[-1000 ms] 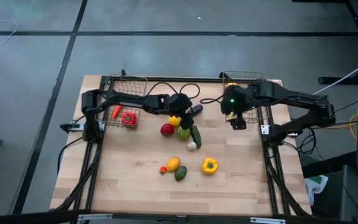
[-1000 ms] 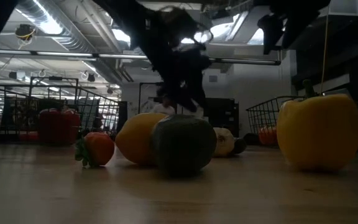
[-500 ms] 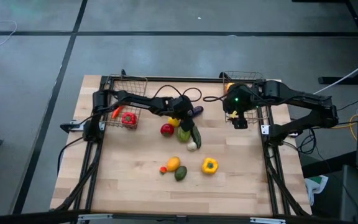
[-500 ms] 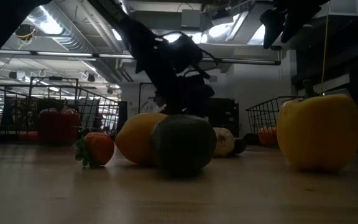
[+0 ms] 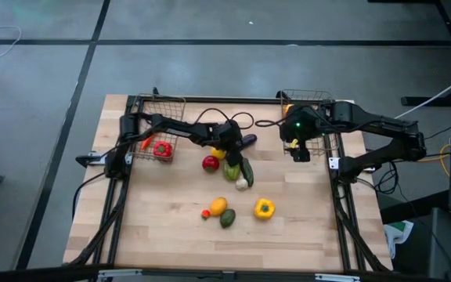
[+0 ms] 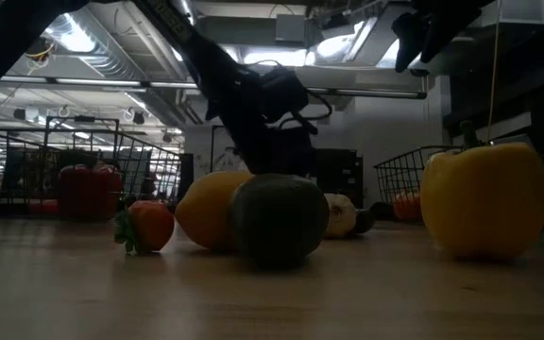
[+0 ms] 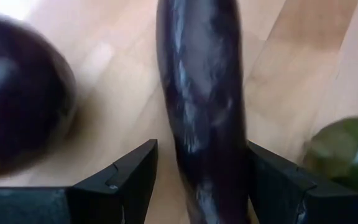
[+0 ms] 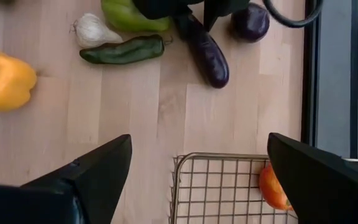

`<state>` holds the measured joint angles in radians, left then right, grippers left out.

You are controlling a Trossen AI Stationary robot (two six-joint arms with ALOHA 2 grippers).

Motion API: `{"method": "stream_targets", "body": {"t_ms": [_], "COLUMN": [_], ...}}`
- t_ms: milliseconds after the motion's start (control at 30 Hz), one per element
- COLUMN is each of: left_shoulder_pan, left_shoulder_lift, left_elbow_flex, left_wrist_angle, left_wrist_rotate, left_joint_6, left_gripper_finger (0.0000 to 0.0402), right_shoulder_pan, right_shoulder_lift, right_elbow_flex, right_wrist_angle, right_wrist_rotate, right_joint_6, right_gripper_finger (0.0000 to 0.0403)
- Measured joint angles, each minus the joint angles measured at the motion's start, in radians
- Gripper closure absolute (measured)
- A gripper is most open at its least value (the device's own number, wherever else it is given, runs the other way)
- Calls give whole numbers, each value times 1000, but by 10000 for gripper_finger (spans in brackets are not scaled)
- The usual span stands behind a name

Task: Sort produce into baskets
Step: Put the violet eggplant into the left gold wire basket

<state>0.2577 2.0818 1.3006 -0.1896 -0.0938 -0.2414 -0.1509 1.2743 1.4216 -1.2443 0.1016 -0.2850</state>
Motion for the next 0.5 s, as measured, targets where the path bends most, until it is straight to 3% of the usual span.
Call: {"method": "stream_targets", "body": {"t_ms": [133,500], "left_shoulder_pan": [-2,-2], "left_shoulder_lift": [6,3], "left_elbow_flex": [1,2], "left_wrist_angle": [10,14], "left_wrist_rotate": [0,2], "left_joint_6": [10,4], "left_gripper_finger": [186,277], "right_shoulder_pan": [0,0], "right_shoulder_lift": [0,0], "right_elbow_flex": [0,0], "right_wrist_angle": [11,18], "right_wrist_rotate": [-8,-7], "right_joint_6": [0,0], "right_gripper_finger": [31,31]}}
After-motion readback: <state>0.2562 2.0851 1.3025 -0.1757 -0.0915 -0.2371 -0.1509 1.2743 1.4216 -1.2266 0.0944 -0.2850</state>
